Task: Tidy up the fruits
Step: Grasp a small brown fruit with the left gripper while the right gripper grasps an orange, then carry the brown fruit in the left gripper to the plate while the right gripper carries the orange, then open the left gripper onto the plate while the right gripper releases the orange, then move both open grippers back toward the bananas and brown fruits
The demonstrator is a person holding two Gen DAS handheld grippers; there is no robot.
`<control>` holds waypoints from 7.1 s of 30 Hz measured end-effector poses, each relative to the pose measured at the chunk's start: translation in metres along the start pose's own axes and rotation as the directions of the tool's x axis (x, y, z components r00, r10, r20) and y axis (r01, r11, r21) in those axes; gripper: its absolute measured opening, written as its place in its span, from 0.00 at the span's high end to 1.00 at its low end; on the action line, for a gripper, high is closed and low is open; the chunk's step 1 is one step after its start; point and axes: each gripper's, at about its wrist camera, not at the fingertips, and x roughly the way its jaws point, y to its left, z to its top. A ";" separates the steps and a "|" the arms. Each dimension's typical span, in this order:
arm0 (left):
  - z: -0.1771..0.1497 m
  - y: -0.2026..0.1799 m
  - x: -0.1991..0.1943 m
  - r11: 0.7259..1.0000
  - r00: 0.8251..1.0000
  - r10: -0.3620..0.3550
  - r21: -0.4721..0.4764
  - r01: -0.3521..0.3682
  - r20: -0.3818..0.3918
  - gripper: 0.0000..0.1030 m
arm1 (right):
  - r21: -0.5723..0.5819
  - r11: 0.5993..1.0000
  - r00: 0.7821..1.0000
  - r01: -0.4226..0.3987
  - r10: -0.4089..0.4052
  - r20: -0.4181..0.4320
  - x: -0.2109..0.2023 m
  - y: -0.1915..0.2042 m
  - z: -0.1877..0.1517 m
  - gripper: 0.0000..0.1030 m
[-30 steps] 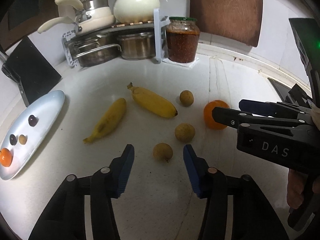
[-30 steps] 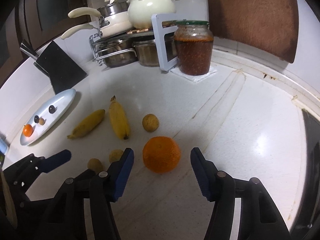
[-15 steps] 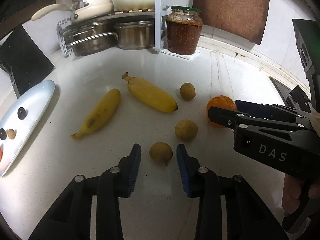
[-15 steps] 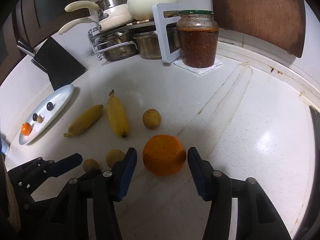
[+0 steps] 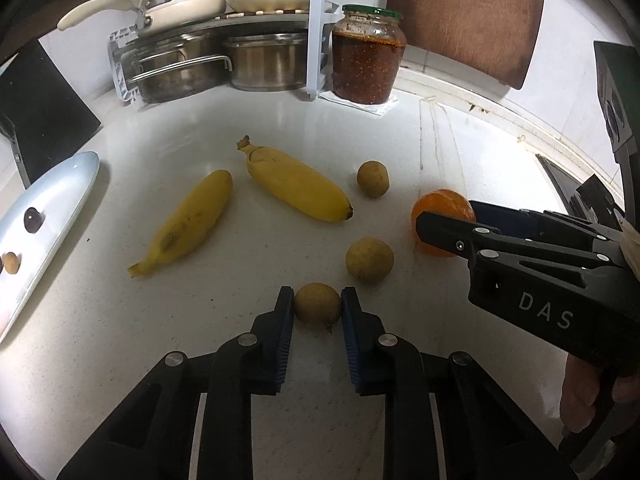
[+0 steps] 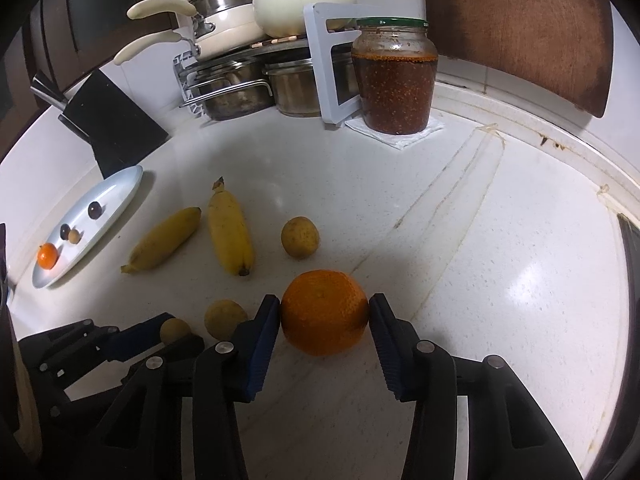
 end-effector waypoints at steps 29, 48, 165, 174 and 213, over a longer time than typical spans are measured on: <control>0.005 0.032 -0.084 0.997 0.981 0.070 -0.057 -0.061 0.181 0.77 | -0.054 0.998 0.992 -0.009 0.016 0.124 -0.065 0.047 0.001 0.55; -0.007 0.084 -0.149 0.974 0.935 0.210 -0.149 -0.173 0.287 0.77 | -0.164 0.981 0.975 -0.100 0.129 0.182 -0.079 0.116 0.020 0.55; -0.038 0.265 -0.133 0.849 0.886 0.453 -0.349 -0.396 0.097 0.40 | -0.359 0.905 0.965 -0.230 0.260 0.039 0.031 0.290 0.061 0.39; -0.022 0.236 -0.161 0.858 0.874 0.461 -0.329 -0.394 0.156 0.38 | -0.323 0.930 0.967 -0.177 0.226 0.119 -0.010 0.264 0.061 0.38; 0.008 0.089 -0.159 0.966 0.920 0.257 -0.087 -0.242 0.297 0.33 | -0.033 0.996 0.957 0.087 -0.074 0.280 -0.105 0.105 0.027 0.38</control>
